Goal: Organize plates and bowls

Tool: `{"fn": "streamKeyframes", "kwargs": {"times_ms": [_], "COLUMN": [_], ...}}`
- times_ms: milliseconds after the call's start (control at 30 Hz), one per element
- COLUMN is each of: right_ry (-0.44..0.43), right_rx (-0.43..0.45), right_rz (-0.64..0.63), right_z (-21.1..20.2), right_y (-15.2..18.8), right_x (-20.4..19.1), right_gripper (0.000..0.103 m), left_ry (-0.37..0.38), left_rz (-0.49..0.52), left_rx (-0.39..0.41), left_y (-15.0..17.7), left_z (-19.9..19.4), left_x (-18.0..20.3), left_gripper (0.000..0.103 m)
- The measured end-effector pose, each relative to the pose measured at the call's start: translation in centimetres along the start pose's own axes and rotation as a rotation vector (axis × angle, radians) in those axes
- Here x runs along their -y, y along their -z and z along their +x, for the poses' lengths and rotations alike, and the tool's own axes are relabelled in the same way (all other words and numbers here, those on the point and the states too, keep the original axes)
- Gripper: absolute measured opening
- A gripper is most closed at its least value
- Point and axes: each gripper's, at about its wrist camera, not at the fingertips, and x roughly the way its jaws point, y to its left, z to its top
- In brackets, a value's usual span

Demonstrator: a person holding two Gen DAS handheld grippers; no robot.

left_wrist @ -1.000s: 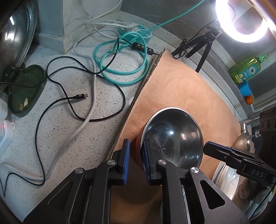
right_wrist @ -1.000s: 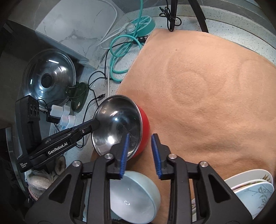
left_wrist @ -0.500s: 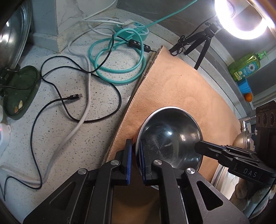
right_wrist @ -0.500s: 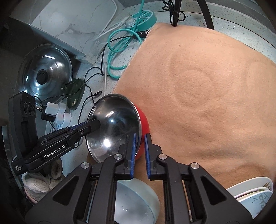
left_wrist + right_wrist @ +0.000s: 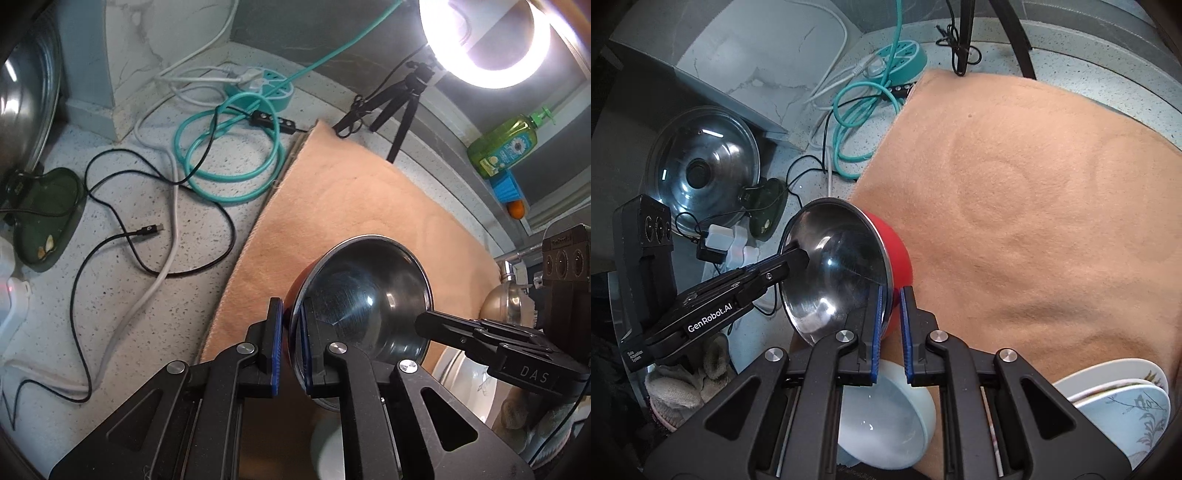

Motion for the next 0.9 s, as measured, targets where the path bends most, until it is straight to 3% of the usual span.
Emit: {"fn": "streamKeyframes", "kwargs": {"times_ms": [400,900], "right_ry": [-0.009,0.029], "right_rx": [0.103,0.230], "right_rz": [0.051,0.178], "right_z": [-7.0,-17.1], "right_y": [1.7,6.2], "right_x": [2.5,11.2], "right_gripper": [0.010,0.010], "left_ry": [0.066,0.174], "left_rz": [0.116,0.298], "left_rx": [0.037,0.012], "left_y": [-0.5,1.0], "left_z": [-1.7,-0.5], "left_x": [6.7,18.7], "left_gripper": [0.008,0.008]}}
